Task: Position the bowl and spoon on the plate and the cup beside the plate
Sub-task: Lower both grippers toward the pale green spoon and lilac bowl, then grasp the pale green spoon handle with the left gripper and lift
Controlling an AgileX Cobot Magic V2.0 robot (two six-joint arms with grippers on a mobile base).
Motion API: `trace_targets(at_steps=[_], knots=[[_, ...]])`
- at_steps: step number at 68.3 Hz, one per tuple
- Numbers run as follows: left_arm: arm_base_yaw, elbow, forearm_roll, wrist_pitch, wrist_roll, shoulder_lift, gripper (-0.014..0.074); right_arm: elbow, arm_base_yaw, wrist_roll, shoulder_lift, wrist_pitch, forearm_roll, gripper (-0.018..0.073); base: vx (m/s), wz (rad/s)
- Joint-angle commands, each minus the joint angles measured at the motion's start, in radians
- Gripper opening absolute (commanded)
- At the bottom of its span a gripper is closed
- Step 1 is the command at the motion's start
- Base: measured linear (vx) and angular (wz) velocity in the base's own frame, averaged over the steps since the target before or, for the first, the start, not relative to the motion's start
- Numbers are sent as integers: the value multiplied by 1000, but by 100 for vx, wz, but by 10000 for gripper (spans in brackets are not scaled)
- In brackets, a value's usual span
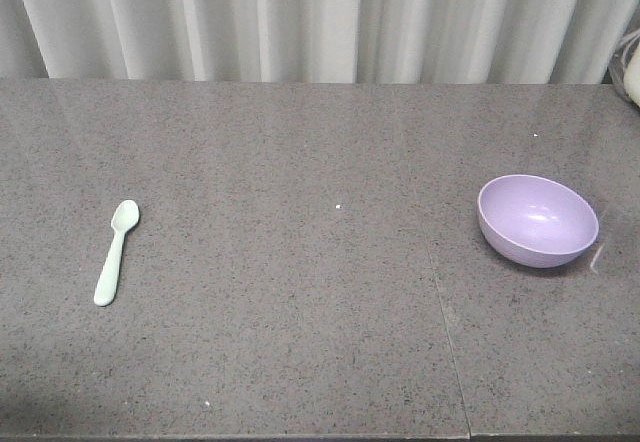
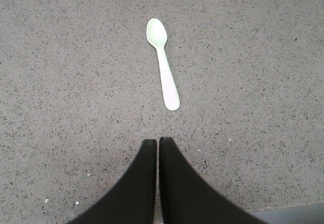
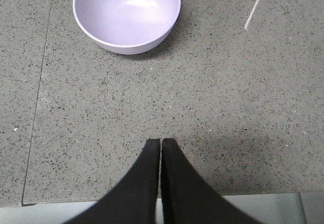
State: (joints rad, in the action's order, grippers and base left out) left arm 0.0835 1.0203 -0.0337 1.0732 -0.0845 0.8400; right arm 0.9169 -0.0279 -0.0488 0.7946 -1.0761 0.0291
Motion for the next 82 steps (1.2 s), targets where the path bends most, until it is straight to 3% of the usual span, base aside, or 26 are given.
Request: trace_targets(at_steps=[1,13,24,35,55,69,82], knots=[[-1,31,-7,-45,-12,-1,38,30,-2,7,2,40,5,70,0,0],[-1,31,-6,-44,-2,-1,183,30,-2,7,2,36,5,240,0,0],[-1,31,1,-44,-2,-1,397,30,-2,7,2,36,5,407,0,0],[-1,31,0,-44,-2,-1,540,30,-2,7,2,37,5,473,0,0],[-1,31,-54,-40,-10,63,556,30,-2,7,2,38,4,473,0,0],[-1,42,-84,-52,-10,215,554,30,-2,7,2,40,3,473,0,0],[-1,164,-83,-31,-10,395,554,30,-2,7,2,41,-8,473,0,0]])
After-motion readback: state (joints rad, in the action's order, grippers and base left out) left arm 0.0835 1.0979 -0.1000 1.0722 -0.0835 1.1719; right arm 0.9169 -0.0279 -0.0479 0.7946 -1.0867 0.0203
